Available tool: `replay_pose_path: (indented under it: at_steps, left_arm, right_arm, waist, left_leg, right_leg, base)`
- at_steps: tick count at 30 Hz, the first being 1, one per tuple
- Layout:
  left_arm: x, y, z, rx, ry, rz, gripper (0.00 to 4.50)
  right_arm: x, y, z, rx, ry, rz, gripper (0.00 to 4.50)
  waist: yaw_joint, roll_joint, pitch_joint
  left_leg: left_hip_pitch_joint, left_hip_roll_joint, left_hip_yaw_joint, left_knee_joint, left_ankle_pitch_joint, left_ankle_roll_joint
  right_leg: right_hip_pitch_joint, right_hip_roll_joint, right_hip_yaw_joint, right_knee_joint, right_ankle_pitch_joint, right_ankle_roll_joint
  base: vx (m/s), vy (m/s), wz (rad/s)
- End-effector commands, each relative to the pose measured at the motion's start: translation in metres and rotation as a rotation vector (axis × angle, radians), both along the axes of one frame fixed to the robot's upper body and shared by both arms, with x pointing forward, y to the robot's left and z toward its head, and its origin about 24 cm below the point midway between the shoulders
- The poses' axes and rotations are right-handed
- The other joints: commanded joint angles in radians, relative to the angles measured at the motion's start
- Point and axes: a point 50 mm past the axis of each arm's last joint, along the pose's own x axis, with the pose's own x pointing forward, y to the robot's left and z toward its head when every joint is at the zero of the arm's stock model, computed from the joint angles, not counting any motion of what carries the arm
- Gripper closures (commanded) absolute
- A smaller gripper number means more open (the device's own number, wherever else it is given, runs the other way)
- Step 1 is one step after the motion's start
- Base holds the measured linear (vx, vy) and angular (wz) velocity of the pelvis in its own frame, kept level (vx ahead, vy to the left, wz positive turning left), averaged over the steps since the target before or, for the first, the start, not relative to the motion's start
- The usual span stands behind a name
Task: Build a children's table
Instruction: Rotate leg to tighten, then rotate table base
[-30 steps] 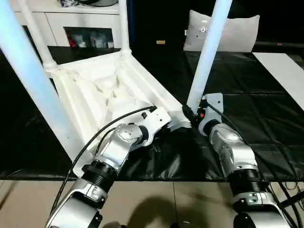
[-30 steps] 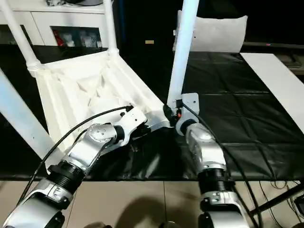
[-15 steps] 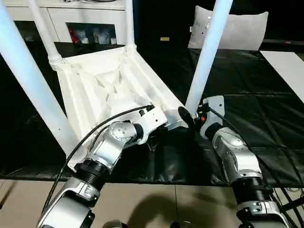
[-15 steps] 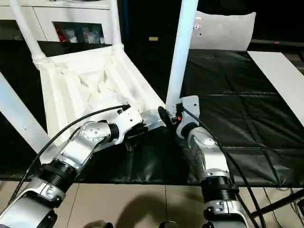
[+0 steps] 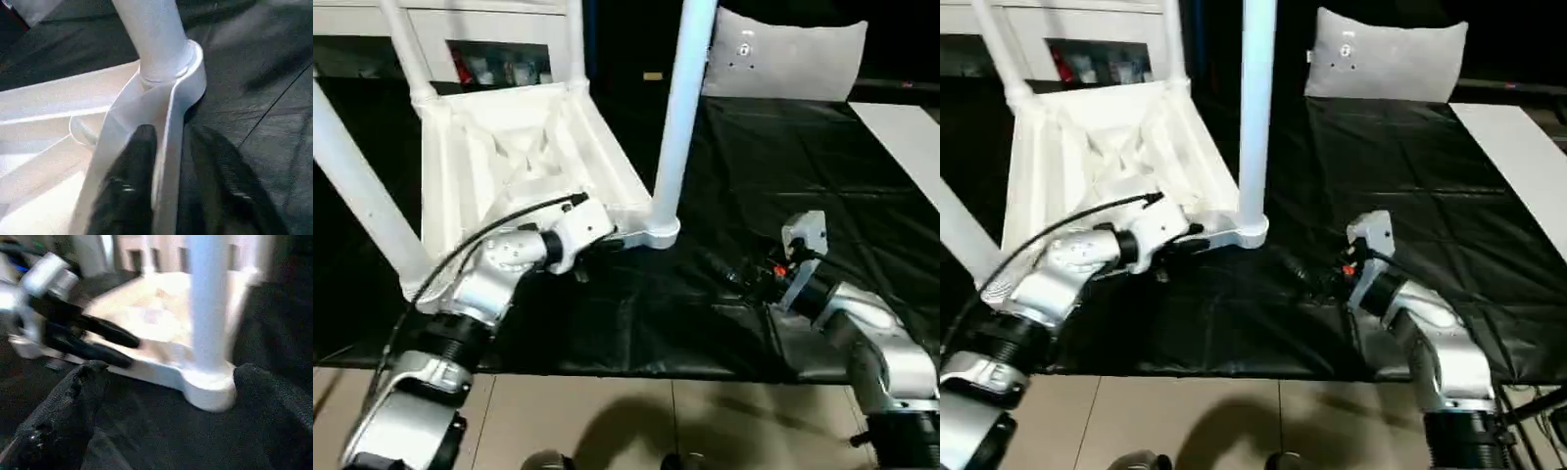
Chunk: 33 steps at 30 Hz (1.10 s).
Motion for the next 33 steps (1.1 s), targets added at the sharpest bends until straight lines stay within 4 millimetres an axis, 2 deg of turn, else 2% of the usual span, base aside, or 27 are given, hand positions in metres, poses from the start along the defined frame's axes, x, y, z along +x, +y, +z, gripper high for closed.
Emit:
replay_pose_path:
  at_steps: [1,2,3,4,5,6,7,8,9,12,13,14,15,16,17,18,20,21,22,23,25,26,27,29,30,32,33]
  left_arm:
    - [-0.005,-0.005,0.005,-0.078,0.011,-0.011,2.77]
    - [-0.007,-0.005,0.005,-0.103,0.015,0.000,2.65]
    - [-0.011,-0.004,0.005,-0.133,0.027,0.007,2.65]
    - [-0.015,-0.003,0.004,-0.158,0.034,0.019,2.50]
    - [-0.022,-0.001,0.002,-0.194,0.051,0.036,2.50]
    - [-0.026,0.000,0.000,-0.216,0.062,0.045,2.40]
    - [-0.026,0.000,0.000,-0.216,0.062,0.045,2.28]
    - [-0.031,0.002,0.000,-0.239,0.068,0.058,2.19]
    - [-0.037,0.004,-0.001,-0.266,0.073,0.077,2.12]
    - [-0.057,0.015,-0.003,-0.337,0.099,0.143,1.90]
    - [-0.057,0.015,-0.003,-0.337,0.099,0.143,1.69]
    - [-0.062,0.019,-0.004,-0.349,0.108,0.160,1.65]
    - [-0.067,0.022,-0.005,-0.359,0.118,0.175,1.61]
    - [-0.075,0.028,-0.006,-0.366,0.131,0.195,1.52]
    - [-0.075,0.028,-0.006,-0.366,0.131,0.195,1.40]
    - [-0.084,0.035,-0.008,-0.371,0.146,0.226,1.28]
    - [-0.096,0.046,-0.010,-0.381,0.170,0.264,1.20]
    - [-0.104,0.051,-0.013,-0.383,0.189,0.273,1.09]
    - [-0.111,0.055,-0.014,-0.386,0.209,0.273,0.98]
    - [-0.112,0.056,-0.014,-0.386,0.213,0.273,0.90]
    - [-0.121,0.061,-0.016,-0.388,0.235,0.277,0.78]
    - [-0.124,0.064,-0.016,-0.387,0.236,0.281,0.66]
    - [-0.127,0.067,-0.016,-0.384,0.234,0.284,0.55]
    - [-0.140,0.085,-0.015,-0.361,0.211,0.297,0.49]
    - [-0.142,0.088,-0.015,-0.358,0.213,0.298,0.38]
    - [-0.147,0.093,-0.015,-0.353,0.226,0.298,0.12]
    - [-0.147,0.093,-0.015,-0.353,0.226,0.298,0.12]
  right_arm:
    - [-0.003,0.008,0.008,0.025,-0.019,0.051,0.00]
    - [-0.002,0.011,0.009,0.028,-0.023,0.055,0.00]
    - [-0.001,0.014,0.010,0.033,-0.026,0.056,0.00]
    - [-0.001,0.017,0.010,0.035,-0.030,0.059,0.00]
    - [-0.001,0.023,0.012,0.049,-0.033,0.063,0.00]
    - [0.000,0.027,0.013,0.059,-0.034,0.066,0.00]
    - [0.000,0.027,0.013,0.059,-0.034,0.066,0.00]
    - [0.001,0.032,0.014,0.062,-0.036,0.071,0.00]
    - [0.002,0.038,0.016,0.070,-0.039,0.084,0.00]
    - [0.012,0.061,0.019,0.077,-0.049,0.121,0.00]
    - [0.012,0.061,0.019,0.077,-0.049,0.121,0.00]
    - [0.014,0.066,0.020,0.073,-0.055,0.121,0.00]
    - [0.017,0.071,0.021,0.071,-0.059,0.119,0.00]
    - [0.022,0.077,0.022,0.069,-0.058,0.107,0.00]
    - [0.022,0.077,0.022,0.069,-0.058,0.107,0.00]
    - [0.029,0.084,0.024,0.069,-0.060,0.097,0.00]
    - [0.037,0.093,0.024,0.073,-0.049,0.090,0.00]
    - [0.040,0.098,0.024,0.075,-0.045,0.089,0.00]
    - [0.044,0.102,0.023,0.074,-0.038,0.080,0.00]
    - [0.045,0.103,0.022,0.074,-0.037,0.078,0.00]
    - [0.054,0.105,0.020,0.065,-0.033,0.016,0.00]
    - [0.058,0.105,0.019,0.061,-0.030,-0.023,0.00]
    - [0.062,0.103,0.019,0.059,-0.027,-0.061,0.00]
    - [0.078,0.085,0.018,0.064,-0.026,-0.225,0.00]
    - [0.080,0.080,0.018,0.064,-0.025,-0.257,0.00]
    - [0.084,0.073,0.018,0.057,-0.028,-0.292,0.00]
    - [0.084,0.073,0.018,0.057,-0.028,-0.292,0.00]
  waist:
    - [0.006,0.004,-0.065]
    - [0.008,0.000,-0.068]
    - [0.008,0.001,-0.065]
    - [0.011,0.002,-0.066]
    - [0.011,-0.004,-0.066]
    - [0.009,-0.002,-0.061]
    - [0.010,-0.001,-0.063]
    - [0.009,-0.006,-0.058]
    - [0.007,-0.005,-0.055]
    - [0.001,-0.001,-0.050]
    - [-0.005,-0.002,-0.046]
    - [-0.003,-0.004,-0.050]
    - [-0.002,-0.005,-0.052]
    - [-0.003,-0.001,-0.052]
    - [-0.006,-0.003,-0.050]
    - [-0.006,0.001,-0.052]
    - [-0.009,-0.002,-0.048]
    - [-0.014,-0.001,-0.049]
    - [-0.015,-0.005,-0.048]
    - [-0.017,-0.001,-0.050]
    - [-0.018,0.000,-0.044]
    - [-0.018,0.002,-0.045]
    - [-0.020,0.001,-0.044]
    - [-0.020,-0.002,-0.044]
    - [-0.021,0.000,-0.040]
    - [-0.016,0.001,-0.039]
    - [-0.016,0.001,-0.038]
  left_leg:
    - [0.005,0.053,-0.015,-0.073,-0.190,0.067]
    - [0.007,0.054,-0.013,-0.071,-0.178,0.066]
    - [0.007,0.053,-0.012,-0.072,-0.186,0.064]
    - [0.008,0.051,-0.012,-0.072,-0.205,0.060]
    - [0.007,0.053,-0.013,-0.074,-0.210,0.053]
    - [0.003,0.053,-0.015,-0.078,-0.221,0.046]
    - [0.008,0.054,-0.014,-0.077,-0.227,0.041]
    - [0.009,0.051,-0.012,-0.078,-0.245,0.041]
    - [0.004,0.055,-0.017,-0.083,-0.255,0.032]
    - [0.012,0.057,-0.018,-0.085,-0.307,0.012]
    - [0.009,0.055,-0.019,-0.088,-0.317,0.010]
    - [0.016,0.053,-0.017,-0.086,-0.326,0.008]
    - [0.016,0.055,-0.018,-0.085,-0.319,0.004]
    - [0.012,0.056,-0.019,-0.088,-0.304,-0.003]
    - [0.009,0.054,-0.019,-0.091,-0.298,-0.001]
    - [0.011,0.055,-0.018,-0.089,-0.292,-0.004]
    - [0.009,0.052,-0.015,-0.090,-0.290,-0.002]
    - [0.004,0.053,-0.017,-0.090,-0.288,-0.004]
    - [0.007,0.050,-0.014,-0.091,-0.298,-0.001]
    - [0.008,0.053,-0.017,-0.089,-0.300,-0.005]
    - [0.008,0.051,-0.016,-0.093,-0.310,-0.006]
    - [0.014,0.053,-0.016,-0.092,-0.321,-0.015]
    - [0.012,0.053,-0.016,-0.093,-0.326,-0.019]
    - [0.014,0.052,-0.018,-0.094,-0.338,-0.025]
    - [0.019,0.051,-0.016,-0.095,-0.371,-0.031]
    - [0.028,0.052,-0.013,-0.095,-0.387,-0.038]
    - [0.025,0.052,-0.014,-0.097,-0.394,-0.040]
  right_leg:
    - [0.056,-0.073,0.047,-0.067,-0.227,-0.201]
    - [0.056,-0.072,0.047,-0.062,-0.201,-0.213]
    - [0.054,-0.071,0.047,-0.064,-0.210,-0.218]
    - [0.054,-0.070,0.046,-0.070,-0.251,-0.208]
    - [0.056,-0.073,0.047,-0.068,-0.262,-0.206]
    - [0.055,-0.073,0.046,-0.071,-0.293,-0.197]
    - [0.053,-0.073,0.047,-0.071,-0.304,-0.192]
    - [0.048,-0.068,0.047,-0.079,-0.344,-0.172]
    - [0.049,-0.071,0.048,-0.073,-0.357,-0.172]
    - [0.037,-0.070,0.050,-0.081,-0.423,-0.153]
    - [0.037,-0.069,0.050,-0.083,-0.435,-0.149]
    - [0.034,-0.066,0.051,-0.089,-0.454,-0.130]
    - [0.034,-0.068,0.052,-0.084,-0.437,-0.136]
    - [0.036,-0.068,0.052,-0.077,-0.396,-0.146]
    - [0.037,-0.063,0.052,-0.078,-0.385,-0.144]
    - [0.036,-0.063,0.053,-0.072,-0.349,-0.153]
    - [0.037,-0.058,0.053,-0.074,-0.323,-0.157]
    - [0.040,-0.063,0.054,-0.067,-0.308,-0.173]
    - [0.038,-0.058,0.052,-0.073,-0.328,-0.162]
    - [0.038,-0.063,0.054,-0.066,-0.324,-0.170]
    - [0.036,-0.061,0.055,-0.073,-0.347,-0.166]
    - [0.032,-0.060,0.055,-0.073,-0.349,-0.163]
    - [0.032,-0.060,0.055,-0.073,-0.351,-0.164]
    - [0.030,-0.063,0.055,-0.072,-0.376,-0.162]
    - [0.027,-0.059,0.056,-0.077,-0.399,-0.147]
    - [0.021,-0.054,0.057,-0.078,-0.382,-0.140]
    - [0.023,-0.052,0.057,-0.077,-0.381,-0.138]
  base:
    - [0.000,0.000,0.00]
    - [0.000,0.000,0.00]
    - [0.000,0.000,0.00]
    - [0.000,0.000,0.00]
    - [0.000,0.000,0.00]
    - [0.000,0.000,0.00]
    - [0.000,0.000,0.00]
    - [0.000,0.000,0.00]
    - [0.000,0.000,0.00]
    - [0.000,0.000,0.00]
    - [0.000,0.000,0.00]
    - [0.000,0.000,0.00]
    - [0.000,0.000,0.00]
    - [0.000,0.000,0.00]
    - [0.000,0.000,0.00]
    - [0.000,0.000,0.00]
    - [0.000,0.000,0.00]
    - [0.000,0.000,0.00]
    - [0.000,0.000,0.00]
    - [0.000,0.000,0.00]
    - [0.000,0.000,0.00]
    - [0.000,0.000,0.00]
    - [0.000,0.000,0.00]
    - [0.000,0.000,0.00]
    - [0.000,0.000,0.00]
    - [0.000,0.000,0.00]
    - [0.000,0.000,0.00]
